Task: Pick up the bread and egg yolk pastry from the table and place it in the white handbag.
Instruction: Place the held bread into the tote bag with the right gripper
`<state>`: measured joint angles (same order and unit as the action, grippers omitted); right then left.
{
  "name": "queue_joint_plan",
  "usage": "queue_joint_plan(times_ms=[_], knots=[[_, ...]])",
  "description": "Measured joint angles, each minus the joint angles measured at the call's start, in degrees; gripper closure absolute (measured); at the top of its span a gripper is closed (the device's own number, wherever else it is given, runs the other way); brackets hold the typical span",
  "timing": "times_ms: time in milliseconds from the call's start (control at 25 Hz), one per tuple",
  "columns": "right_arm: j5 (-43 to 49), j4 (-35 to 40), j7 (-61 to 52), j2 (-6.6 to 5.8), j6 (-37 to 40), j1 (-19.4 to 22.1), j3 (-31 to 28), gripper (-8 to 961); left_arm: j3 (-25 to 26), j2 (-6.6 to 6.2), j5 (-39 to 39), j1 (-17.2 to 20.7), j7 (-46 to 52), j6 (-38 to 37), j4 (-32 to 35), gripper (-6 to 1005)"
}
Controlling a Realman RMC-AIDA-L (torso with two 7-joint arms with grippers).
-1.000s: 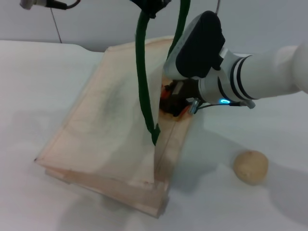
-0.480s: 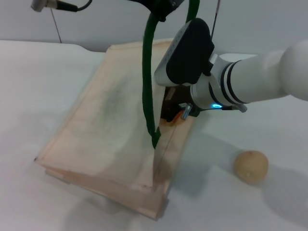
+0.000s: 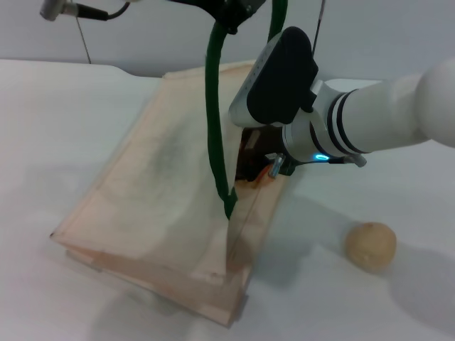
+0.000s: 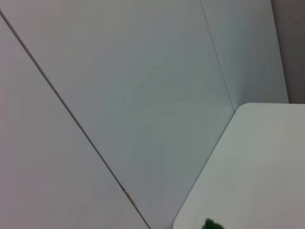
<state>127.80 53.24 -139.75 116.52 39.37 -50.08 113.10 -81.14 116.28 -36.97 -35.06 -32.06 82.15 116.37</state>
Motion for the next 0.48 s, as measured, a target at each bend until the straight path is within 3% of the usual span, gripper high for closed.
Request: queue_joint_plan(times_ms=[480], knots=[[0.62,1.38,0.26,-0.38,4.43,1.36,-3.27,115,0.64,0.0,1.23,0.75,-0.14,-0.16,0.0,855]])
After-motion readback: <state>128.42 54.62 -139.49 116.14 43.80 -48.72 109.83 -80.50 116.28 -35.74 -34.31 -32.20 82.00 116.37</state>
